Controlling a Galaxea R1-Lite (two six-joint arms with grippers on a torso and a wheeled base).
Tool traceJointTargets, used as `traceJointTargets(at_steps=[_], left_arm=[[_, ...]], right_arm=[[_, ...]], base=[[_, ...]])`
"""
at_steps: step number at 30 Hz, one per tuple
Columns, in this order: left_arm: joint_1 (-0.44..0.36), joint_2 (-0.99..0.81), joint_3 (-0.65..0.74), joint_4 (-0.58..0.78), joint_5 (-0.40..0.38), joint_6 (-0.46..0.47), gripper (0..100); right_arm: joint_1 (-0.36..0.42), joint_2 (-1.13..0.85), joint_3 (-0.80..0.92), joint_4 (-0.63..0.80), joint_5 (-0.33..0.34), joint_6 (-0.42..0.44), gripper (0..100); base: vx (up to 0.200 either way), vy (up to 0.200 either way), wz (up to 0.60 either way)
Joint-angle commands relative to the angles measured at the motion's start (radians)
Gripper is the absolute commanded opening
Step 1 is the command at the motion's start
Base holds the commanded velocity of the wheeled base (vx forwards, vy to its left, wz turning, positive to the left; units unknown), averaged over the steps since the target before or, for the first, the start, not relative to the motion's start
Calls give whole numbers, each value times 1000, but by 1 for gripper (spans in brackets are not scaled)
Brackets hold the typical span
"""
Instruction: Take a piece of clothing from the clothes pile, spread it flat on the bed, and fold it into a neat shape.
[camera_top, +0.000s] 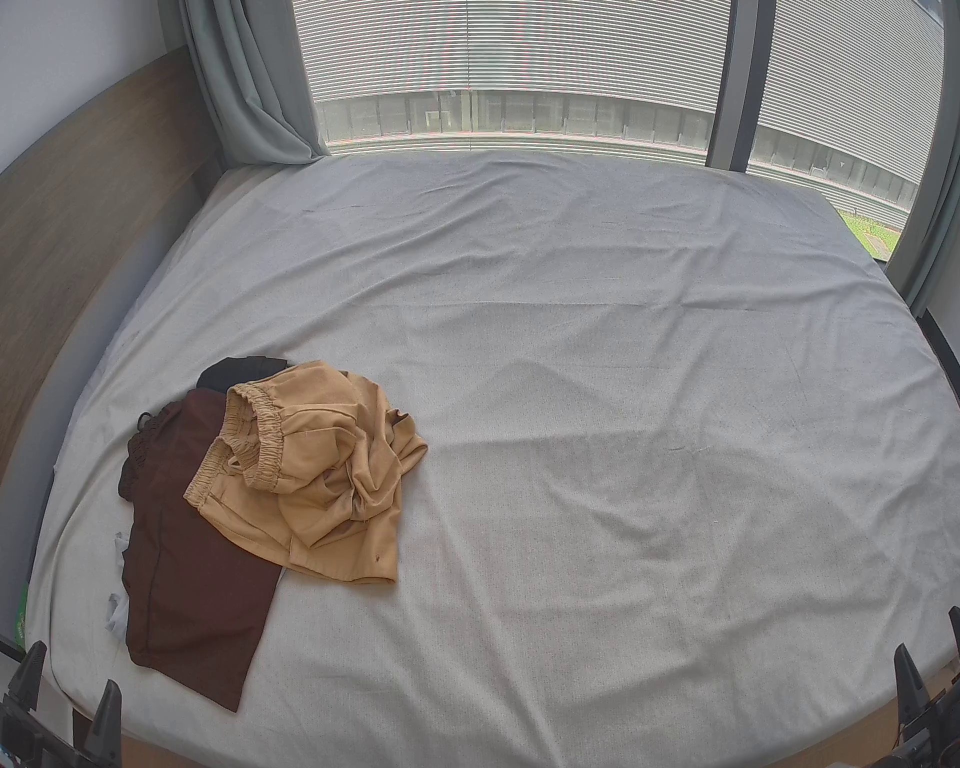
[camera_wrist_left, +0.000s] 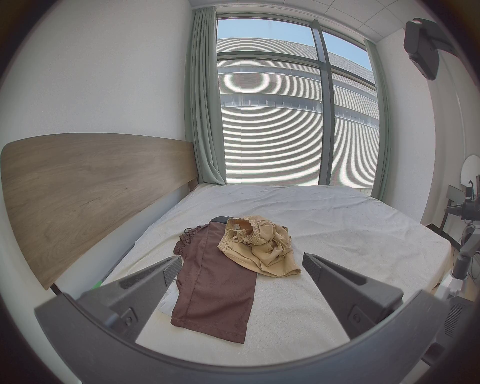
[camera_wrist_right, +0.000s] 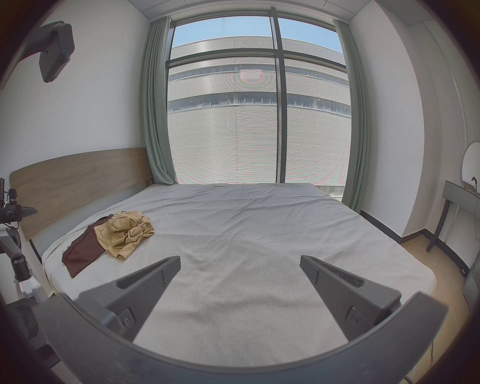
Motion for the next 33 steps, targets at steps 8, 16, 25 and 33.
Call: traceJointTargets(at_steps=[8, 16, 25, 33], left_arm=[[0, 22, -94, -121, 12, -17, 100], [-39, 176, -151, -150, 27, -22, 100], [-59, 271, -168, -150, 18, -72, 100], [-204, 384, -223, -143, 1, -240, 100]], right_arm=[[3, -13, 16, 0, 1, -1, 100], [5, -13, 16, 0, 1, -1, 100], [5, -13, 16, 0, 1, -1, 100], [5, -13, 16, 0, 1, -1, 100]], base=[[0, 0, 0], [0, 0, 0], [0, 0, 0], [0, 0, 0]])
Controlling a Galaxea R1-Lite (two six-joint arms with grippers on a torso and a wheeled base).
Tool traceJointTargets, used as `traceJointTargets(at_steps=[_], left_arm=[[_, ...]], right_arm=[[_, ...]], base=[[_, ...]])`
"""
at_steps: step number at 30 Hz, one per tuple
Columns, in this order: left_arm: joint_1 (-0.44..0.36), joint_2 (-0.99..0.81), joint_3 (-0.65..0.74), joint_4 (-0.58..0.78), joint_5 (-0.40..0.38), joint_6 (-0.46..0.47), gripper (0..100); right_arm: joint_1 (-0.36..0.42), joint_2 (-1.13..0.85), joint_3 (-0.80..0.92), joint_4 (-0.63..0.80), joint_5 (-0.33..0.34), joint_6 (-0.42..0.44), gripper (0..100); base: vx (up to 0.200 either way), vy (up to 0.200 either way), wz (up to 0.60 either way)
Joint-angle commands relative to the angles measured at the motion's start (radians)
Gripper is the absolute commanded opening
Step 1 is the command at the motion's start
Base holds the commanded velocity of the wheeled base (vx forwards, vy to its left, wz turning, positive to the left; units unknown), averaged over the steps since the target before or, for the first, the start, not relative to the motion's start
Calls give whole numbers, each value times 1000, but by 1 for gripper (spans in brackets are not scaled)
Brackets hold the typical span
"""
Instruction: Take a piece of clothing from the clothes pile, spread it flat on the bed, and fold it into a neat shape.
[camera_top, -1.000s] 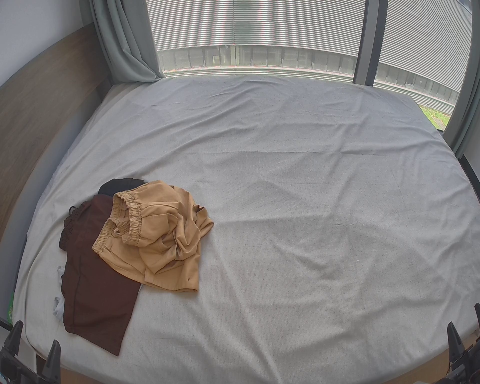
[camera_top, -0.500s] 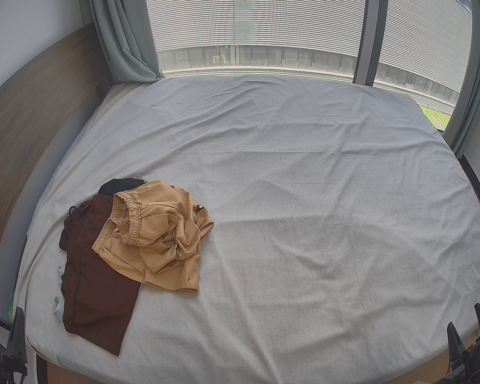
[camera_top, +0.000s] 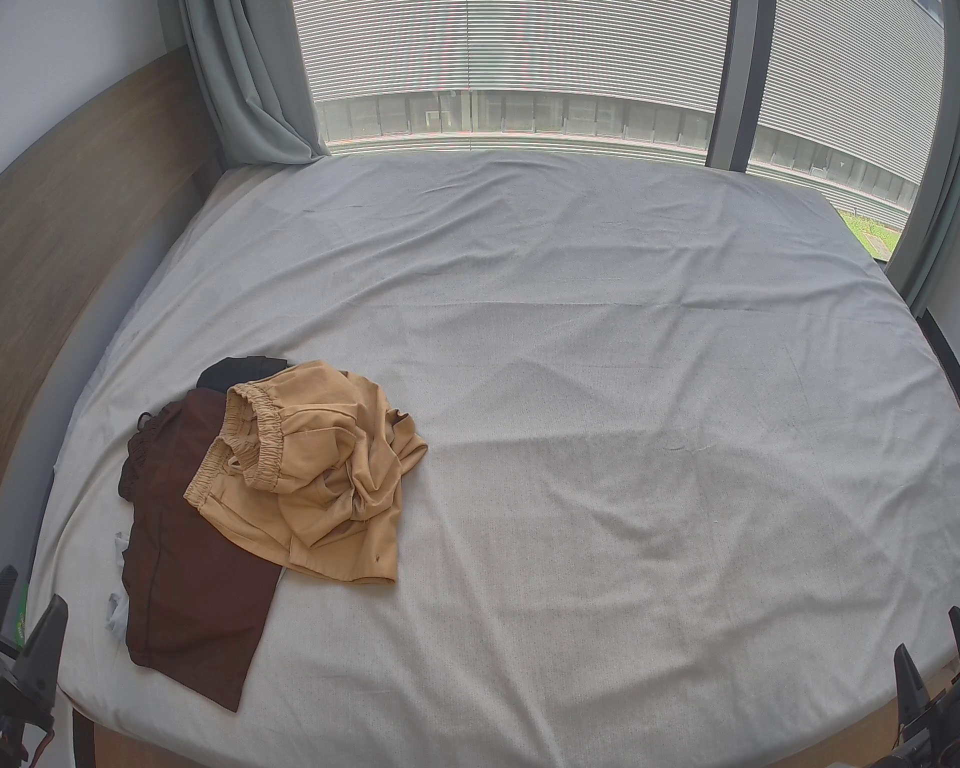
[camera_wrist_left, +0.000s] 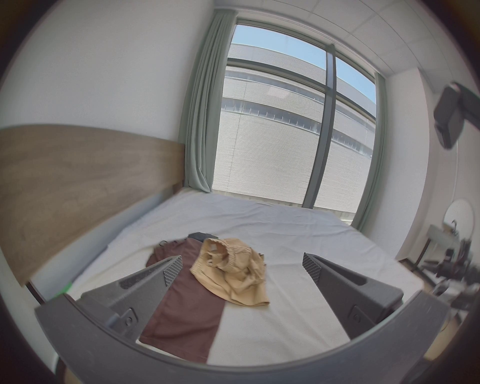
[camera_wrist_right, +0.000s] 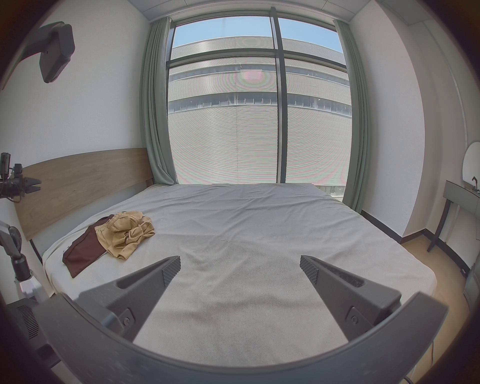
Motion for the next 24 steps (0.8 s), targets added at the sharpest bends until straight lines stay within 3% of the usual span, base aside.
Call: traceJointTargets(at_steps=[1, 6, 14, 24], left_arm=[[-92, 112, -30, 1, -18, -109, 100], [-112, 173, -32, -13, -66, -209, 100], [-112, 287, -61, -44, -116, -215, 100], [-106, 460, -67, -162, -121, -212, 100]], right_arm=[[0, -13, 16, 0, 0, -2, 100], [0, -13, 16, 0, 0, -2, 100], [0, -13, 16, 0, 0, -3, 100], [0, -13, 16, -2, 0, -3, 100]], base=[[0, 0, 0], [0, 0, 0], [0, 0, 0], [0, 0, 0]])
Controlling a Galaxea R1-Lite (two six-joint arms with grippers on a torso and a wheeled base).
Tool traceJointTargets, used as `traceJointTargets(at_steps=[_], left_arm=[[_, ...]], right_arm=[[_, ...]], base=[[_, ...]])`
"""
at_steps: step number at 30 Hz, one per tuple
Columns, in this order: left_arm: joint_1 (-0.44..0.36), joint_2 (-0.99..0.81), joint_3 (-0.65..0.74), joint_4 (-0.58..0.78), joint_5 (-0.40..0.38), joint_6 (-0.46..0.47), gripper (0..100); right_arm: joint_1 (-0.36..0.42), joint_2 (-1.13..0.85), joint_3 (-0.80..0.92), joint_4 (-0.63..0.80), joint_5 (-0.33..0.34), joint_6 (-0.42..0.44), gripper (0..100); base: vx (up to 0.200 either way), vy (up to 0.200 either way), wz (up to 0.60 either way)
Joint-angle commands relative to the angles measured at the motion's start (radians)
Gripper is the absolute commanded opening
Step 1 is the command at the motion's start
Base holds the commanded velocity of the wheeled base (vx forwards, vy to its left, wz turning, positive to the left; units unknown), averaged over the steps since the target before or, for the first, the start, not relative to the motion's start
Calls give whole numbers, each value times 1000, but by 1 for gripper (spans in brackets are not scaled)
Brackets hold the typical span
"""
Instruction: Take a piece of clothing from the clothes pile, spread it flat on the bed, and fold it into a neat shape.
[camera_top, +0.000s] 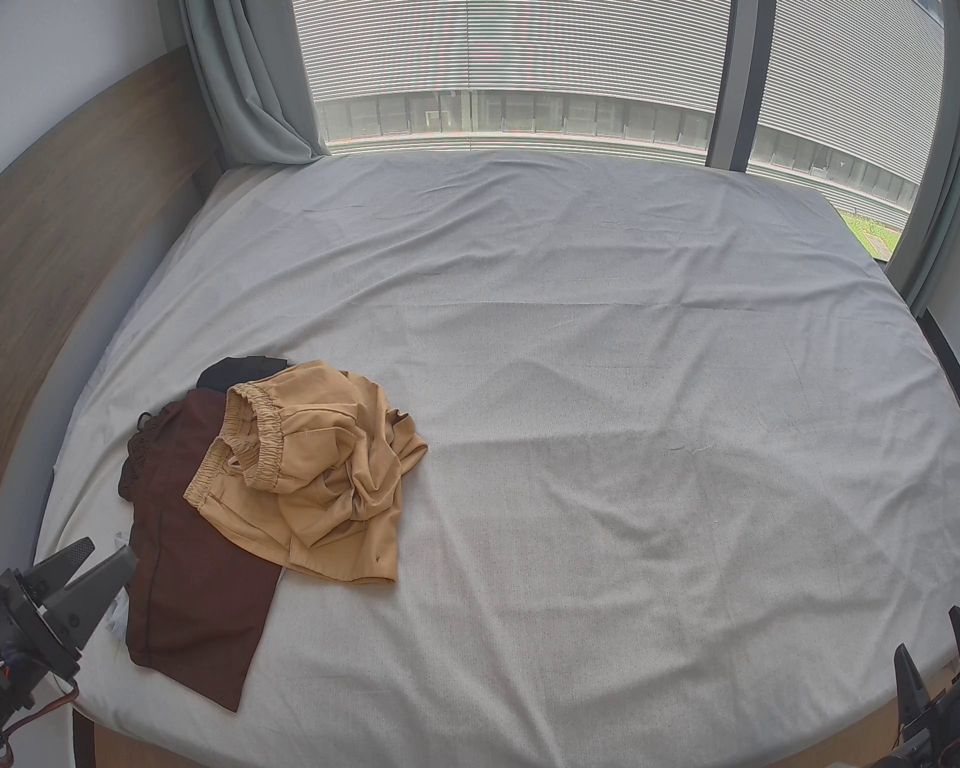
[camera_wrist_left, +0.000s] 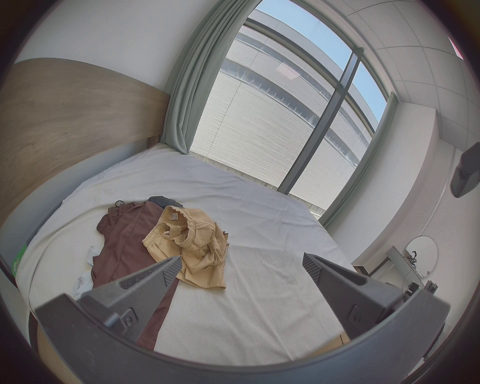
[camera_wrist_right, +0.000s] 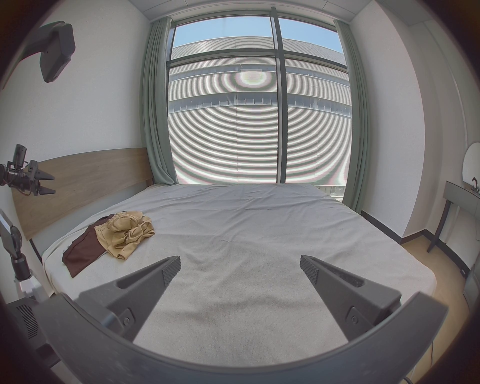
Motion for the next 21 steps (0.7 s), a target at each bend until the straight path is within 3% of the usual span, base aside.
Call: traceJointTargets(at_steps=[1, 12, 21], left_arm=[[2, 134, -23, -34, -3, 4, 100], [28, 318, -52, -186, -66, 2, 100], [200, 487, -90, -247, -314, 13, 100]], right_arm=[[0, -13, 16, 0, 0, 0, 100], [0, -13, 16, 0, 0, -2, 100], [0, -13, 16, 0, 0, -2, 100]], base=[[0, 0, 0], [0, 0, 0], [0, 0, 0]])
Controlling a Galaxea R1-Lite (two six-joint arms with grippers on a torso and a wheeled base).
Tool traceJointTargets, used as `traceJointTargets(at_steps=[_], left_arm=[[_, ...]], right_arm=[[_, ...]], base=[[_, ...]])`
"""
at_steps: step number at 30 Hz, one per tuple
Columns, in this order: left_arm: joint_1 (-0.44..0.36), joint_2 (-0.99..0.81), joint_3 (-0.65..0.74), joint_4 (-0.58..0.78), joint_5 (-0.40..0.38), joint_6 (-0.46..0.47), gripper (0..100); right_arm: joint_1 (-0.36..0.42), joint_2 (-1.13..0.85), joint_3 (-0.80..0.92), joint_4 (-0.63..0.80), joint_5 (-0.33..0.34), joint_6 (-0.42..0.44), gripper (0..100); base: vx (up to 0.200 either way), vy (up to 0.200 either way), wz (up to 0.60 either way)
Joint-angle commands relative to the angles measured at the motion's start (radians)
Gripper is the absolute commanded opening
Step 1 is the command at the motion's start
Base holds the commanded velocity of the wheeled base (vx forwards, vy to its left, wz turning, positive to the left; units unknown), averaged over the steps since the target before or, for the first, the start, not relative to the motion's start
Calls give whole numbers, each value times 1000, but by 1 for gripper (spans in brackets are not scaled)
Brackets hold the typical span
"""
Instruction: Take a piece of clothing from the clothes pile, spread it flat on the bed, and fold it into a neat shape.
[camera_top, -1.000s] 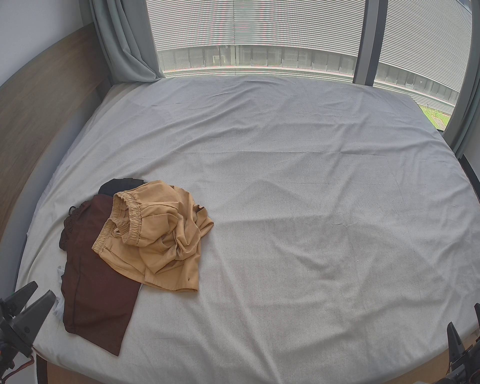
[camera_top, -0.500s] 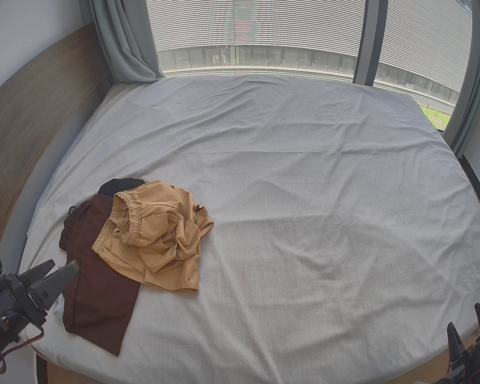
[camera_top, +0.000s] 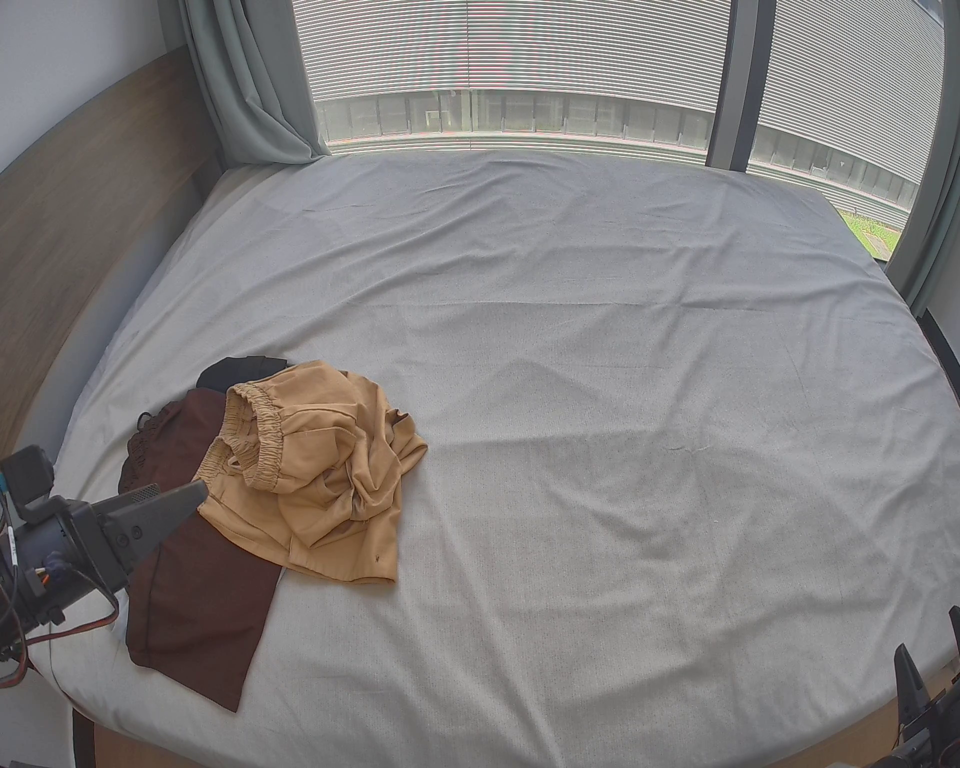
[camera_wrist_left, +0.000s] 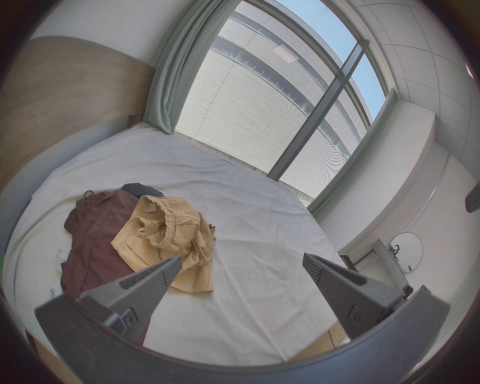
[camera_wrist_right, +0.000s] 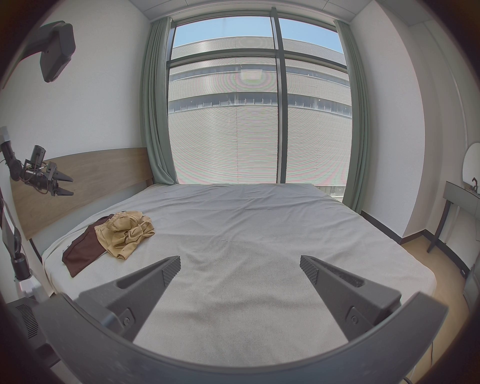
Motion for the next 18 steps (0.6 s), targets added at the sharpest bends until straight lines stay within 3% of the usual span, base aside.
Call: traceJointTargets(at_steps=[1, 9, 18], left_arm=[[106, 128, -33, -11, -96, 5, 100], [135, 226, -71, -48, -121, 8, 100], [140, 400, -99, -205, -121, 7, 100]], right_arm=[[0, -13, 16, 0, 0, 0, 100], [0, -13, 16, -1, 0, 0, 100], [0, -13, 16, -1, 0, 0, 100]], base=[[0, 0, 0], [0, 0, 0], [0, 0, 0]])
